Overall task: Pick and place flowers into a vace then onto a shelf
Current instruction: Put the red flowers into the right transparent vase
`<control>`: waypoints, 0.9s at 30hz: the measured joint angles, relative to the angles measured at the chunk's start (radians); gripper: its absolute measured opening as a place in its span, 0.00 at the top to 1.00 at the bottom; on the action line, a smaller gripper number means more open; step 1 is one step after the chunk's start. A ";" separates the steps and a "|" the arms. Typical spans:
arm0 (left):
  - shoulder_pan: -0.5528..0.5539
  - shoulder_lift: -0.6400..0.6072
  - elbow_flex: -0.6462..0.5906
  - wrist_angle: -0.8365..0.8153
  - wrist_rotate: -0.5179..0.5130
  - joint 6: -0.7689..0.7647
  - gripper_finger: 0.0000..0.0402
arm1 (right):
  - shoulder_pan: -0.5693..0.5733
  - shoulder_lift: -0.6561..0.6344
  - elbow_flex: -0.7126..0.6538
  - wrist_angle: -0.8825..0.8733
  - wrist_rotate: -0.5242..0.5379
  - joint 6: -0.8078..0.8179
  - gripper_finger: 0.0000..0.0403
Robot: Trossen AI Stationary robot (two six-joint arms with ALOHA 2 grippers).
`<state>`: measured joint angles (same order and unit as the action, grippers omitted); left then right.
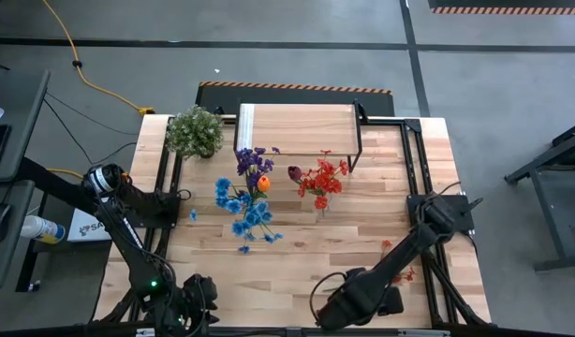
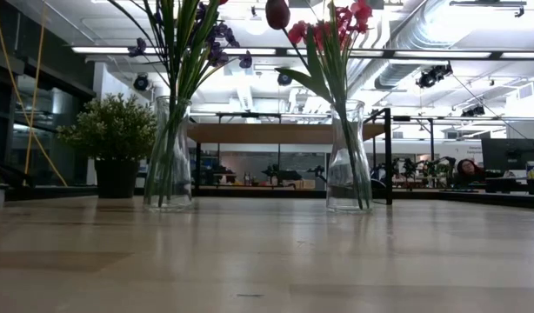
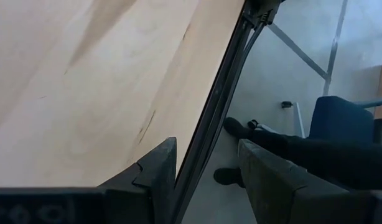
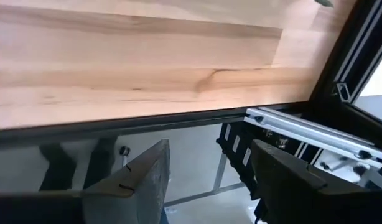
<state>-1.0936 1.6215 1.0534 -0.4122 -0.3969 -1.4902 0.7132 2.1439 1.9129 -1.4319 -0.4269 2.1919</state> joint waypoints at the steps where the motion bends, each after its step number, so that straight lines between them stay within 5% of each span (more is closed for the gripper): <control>1: 0.000 0.000 0.000 -0.003 0.003 0.000 0.48 | 0.000 0.008 0.000 0.000 -0.007 0.006 0.46; 11: 0.000 0.000 0.000 -0.011 0.034 -0.008 0.48 | -0.023 0.073 0.003 -0.098 -0.067 0.060 0.48; 27: 0.000 0.000 0.000 -0.018 0.040 -0.026 0.48 | -0.044 0.072 0.004 -0.124 0.077 -0.043 0.47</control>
<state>-1.0939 1.6215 1.0534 -0.4297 -0.3569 -1.5165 0.6692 2.2162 1.9171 -1.5563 -0.3502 2.1490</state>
